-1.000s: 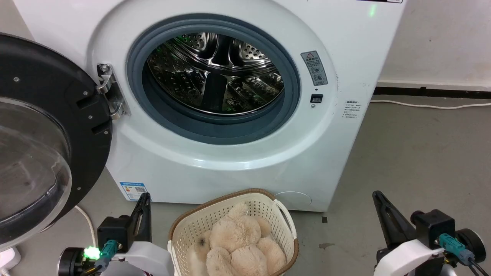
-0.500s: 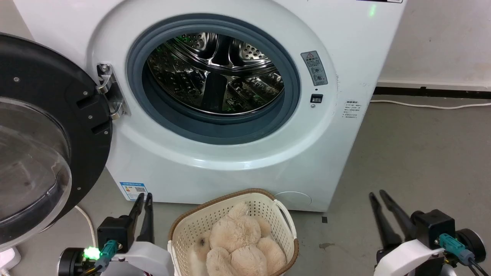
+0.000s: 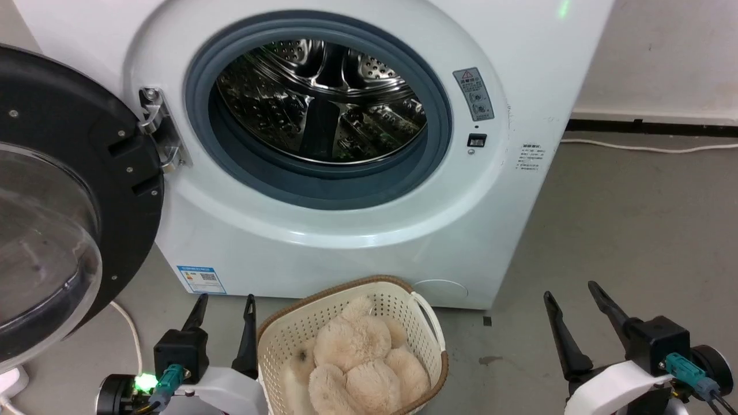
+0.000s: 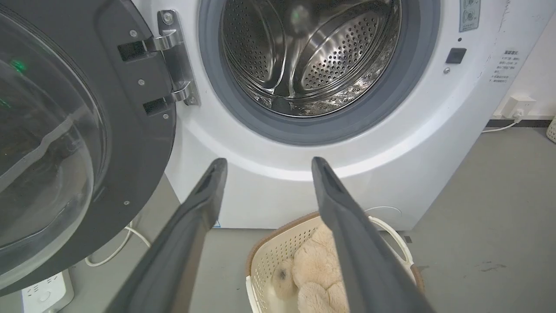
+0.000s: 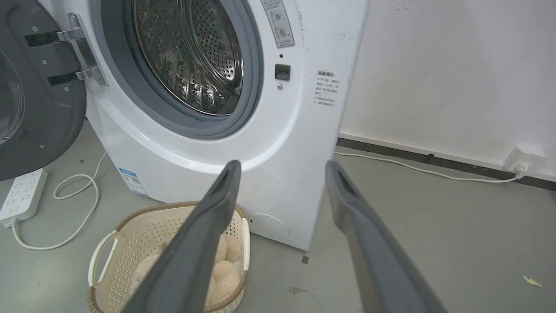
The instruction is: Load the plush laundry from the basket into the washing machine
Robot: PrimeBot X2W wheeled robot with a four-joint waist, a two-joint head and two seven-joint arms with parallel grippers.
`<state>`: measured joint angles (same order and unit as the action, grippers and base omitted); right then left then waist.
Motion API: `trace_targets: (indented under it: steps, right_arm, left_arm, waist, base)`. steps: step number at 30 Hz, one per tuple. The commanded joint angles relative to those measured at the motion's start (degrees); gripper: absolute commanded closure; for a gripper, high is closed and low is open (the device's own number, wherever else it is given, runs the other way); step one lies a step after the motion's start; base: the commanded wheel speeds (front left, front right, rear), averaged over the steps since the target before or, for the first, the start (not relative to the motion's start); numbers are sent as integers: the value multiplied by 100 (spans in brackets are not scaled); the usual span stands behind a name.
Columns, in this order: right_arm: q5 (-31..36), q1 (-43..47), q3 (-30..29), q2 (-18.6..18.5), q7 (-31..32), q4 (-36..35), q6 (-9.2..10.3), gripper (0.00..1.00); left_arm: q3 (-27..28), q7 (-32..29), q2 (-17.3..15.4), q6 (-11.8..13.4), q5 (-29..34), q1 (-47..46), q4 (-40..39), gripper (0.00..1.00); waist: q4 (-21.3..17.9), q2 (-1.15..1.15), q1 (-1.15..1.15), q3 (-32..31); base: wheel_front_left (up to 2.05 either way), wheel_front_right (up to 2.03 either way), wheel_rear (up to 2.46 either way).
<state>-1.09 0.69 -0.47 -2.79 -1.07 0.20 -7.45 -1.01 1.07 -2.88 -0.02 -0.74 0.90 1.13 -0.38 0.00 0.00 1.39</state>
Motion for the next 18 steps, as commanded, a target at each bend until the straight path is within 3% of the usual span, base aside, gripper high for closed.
trace_targets:
  steps: [1, 18]
  right_arm:
    - [-59, -11, -23, -1, -59, 22, 0, 0]
    - [-287, -183, -26, -2, -262, -8, -1, 0]
  left_arm:
    - [-26, 58, -10, -26, -49, -38, 57, 0]
    - [-303, 22, -205, -157, -334, -497, 765, 0]
  waist:
    - [-20, 0, 0, 58]
    - [-280, 0, 0, 747]
  base:
    - [0, 0, 0]
    - [0, 0, 0]
